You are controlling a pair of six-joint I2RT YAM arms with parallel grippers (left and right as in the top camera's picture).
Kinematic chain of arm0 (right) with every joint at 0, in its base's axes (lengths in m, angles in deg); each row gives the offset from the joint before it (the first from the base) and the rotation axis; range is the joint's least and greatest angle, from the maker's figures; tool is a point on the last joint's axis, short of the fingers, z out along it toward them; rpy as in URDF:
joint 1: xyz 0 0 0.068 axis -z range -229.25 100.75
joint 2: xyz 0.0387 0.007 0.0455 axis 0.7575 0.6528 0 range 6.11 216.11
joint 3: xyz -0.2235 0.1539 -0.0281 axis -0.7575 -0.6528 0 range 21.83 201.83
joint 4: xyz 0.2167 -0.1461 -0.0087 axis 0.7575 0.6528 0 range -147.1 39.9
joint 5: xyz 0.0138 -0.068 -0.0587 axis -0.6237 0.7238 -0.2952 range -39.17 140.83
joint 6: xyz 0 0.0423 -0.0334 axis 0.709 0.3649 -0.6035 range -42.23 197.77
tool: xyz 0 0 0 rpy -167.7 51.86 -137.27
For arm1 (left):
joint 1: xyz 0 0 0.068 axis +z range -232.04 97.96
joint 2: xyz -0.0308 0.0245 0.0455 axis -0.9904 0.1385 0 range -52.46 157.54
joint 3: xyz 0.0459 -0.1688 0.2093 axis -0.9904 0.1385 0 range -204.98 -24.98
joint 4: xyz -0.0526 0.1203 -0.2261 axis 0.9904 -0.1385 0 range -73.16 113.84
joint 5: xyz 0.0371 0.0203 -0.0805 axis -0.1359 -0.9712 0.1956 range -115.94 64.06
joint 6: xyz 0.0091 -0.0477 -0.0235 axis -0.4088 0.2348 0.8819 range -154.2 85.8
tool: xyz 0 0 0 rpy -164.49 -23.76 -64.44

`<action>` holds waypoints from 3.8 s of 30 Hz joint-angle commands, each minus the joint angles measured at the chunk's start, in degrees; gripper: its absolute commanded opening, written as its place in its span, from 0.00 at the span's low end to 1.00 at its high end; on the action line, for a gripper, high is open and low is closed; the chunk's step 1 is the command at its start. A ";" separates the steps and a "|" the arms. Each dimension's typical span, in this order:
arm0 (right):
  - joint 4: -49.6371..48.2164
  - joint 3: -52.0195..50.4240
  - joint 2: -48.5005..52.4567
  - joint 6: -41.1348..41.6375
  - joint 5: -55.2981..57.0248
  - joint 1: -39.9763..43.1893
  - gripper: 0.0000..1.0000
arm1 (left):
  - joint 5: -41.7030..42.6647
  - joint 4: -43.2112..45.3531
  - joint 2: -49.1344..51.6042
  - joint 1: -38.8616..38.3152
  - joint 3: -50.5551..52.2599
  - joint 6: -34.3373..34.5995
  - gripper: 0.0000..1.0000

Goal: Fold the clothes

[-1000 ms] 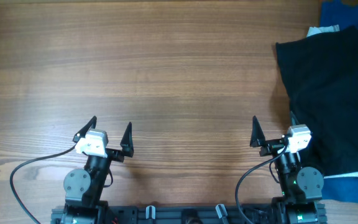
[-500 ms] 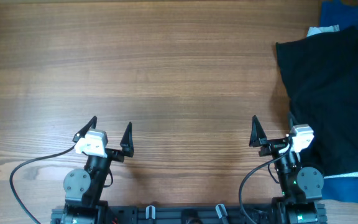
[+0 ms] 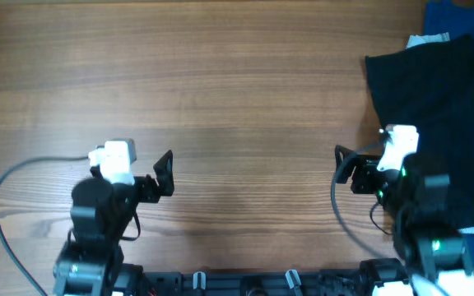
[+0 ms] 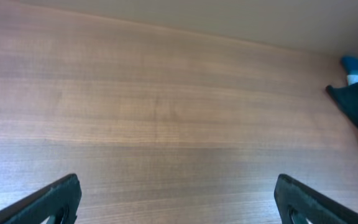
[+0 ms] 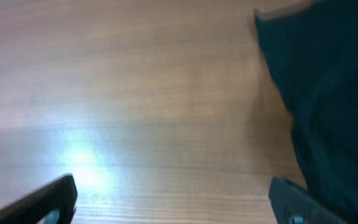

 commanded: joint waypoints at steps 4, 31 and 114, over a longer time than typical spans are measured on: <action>6.38 9.66 18.34 -0.02 5.35 0.35 1.00 | 0.94 -5.97 12.96 0.35 -9.62 0.50 1.00; 4.20 13.00 30.10 -7.50 -14.62 10.82 0.04 | 5.42 -5.90 13.29 0.35 -9.62 0.68 1.00; 3.89 12.98 21.77 13.97 1.03 -10.75 1.00 | 24.02 12.39 59.60 -16.09 -9.62 41.79 0.04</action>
